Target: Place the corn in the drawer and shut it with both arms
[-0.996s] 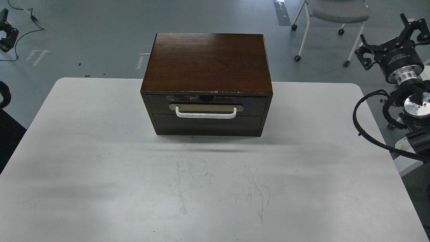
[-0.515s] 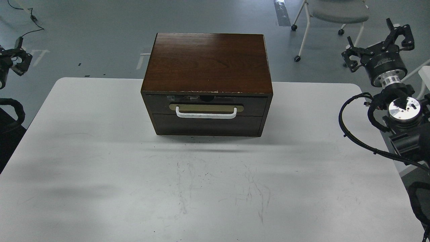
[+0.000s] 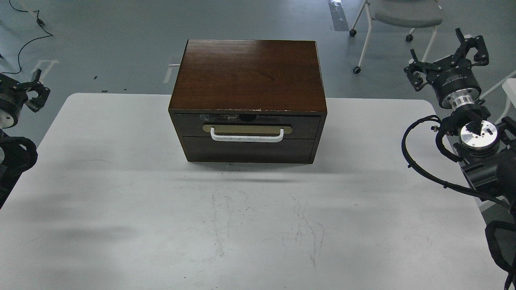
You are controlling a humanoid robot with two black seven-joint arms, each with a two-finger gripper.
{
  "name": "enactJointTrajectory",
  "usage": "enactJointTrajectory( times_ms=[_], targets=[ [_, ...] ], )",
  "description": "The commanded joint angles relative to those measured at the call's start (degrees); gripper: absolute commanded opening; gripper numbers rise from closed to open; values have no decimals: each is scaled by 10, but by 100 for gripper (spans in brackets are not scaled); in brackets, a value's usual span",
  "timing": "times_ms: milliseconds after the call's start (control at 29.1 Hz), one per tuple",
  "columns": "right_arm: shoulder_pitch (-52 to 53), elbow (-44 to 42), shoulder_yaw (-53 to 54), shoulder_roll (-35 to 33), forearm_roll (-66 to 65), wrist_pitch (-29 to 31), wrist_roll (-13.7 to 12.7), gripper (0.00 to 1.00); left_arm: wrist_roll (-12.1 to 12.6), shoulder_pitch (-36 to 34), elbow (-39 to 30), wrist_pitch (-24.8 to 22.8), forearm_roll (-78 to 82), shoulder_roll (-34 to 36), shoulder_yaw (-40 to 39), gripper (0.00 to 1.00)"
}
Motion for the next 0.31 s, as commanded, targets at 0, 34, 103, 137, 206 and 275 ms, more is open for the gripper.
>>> enactJointTrajectory(
  times_ms=[0, 34, 103, 137, 206, 275],
  targets=[
    [-2, 2, 0, 12, 0, 0, 4, 100, 1, 7, -2, 0, 2, -14, 14, 98],
    [-2, 1, 0, 14, 0, 0, 4, 100, 1, 6, -2, 0, 2, -18, 21, 98],
    [-4, 0, 0, 15, 0, 0, 4, 100, 2, 7, -2, 0, 2, -22, 23, 98],
    [-7, 0, 0, 15, 0, 0, 4, 100, 3, 7, -2, 0, 3, -24, 24, 98],
    [-12, 0, 0, 15, 0, 0, 5, 100, 4, 8, -2, 0, 2, -31, 28, 98],
    [-19, 1, 0, 15, 0, 0, 8, 100, 4, 7, -1, 0, 3, -40, 30, 98]
  ],
)
